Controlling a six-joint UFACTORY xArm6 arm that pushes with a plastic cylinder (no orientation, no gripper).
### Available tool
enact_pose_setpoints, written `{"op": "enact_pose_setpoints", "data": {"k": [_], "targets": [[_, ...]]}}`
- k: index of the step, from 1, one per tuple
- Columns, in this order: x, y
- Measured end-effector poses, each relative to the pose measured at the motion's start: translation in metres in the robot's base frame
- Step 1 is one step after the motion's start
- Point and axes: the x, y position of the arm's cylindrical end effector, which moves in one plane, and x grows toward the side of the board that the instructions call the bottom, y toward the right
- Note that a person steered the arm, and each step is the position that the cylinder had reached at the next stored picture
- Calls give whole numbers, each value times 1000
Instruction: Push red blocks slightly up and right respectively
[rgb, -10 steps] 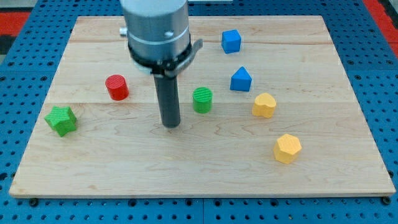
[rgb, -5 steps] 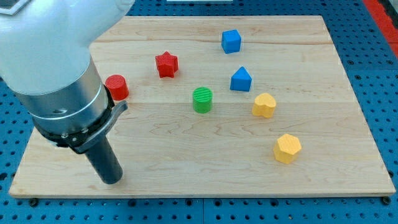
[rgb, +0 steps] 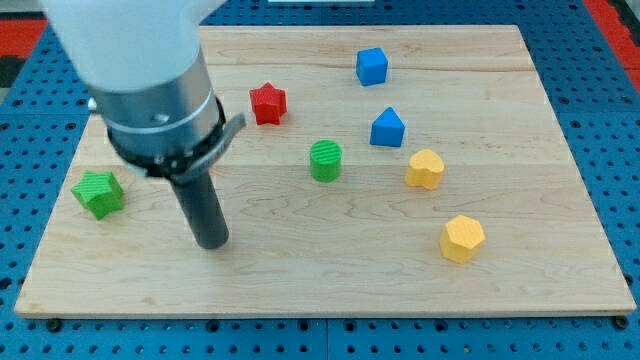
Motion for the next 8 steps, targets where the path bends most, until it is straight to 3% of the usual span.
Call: {"op": "enact_pose_setpoints", "data": {"k": [2, 5, 8], "targets": [[-81, -4], [-156, -10], [-184, 23]]}}
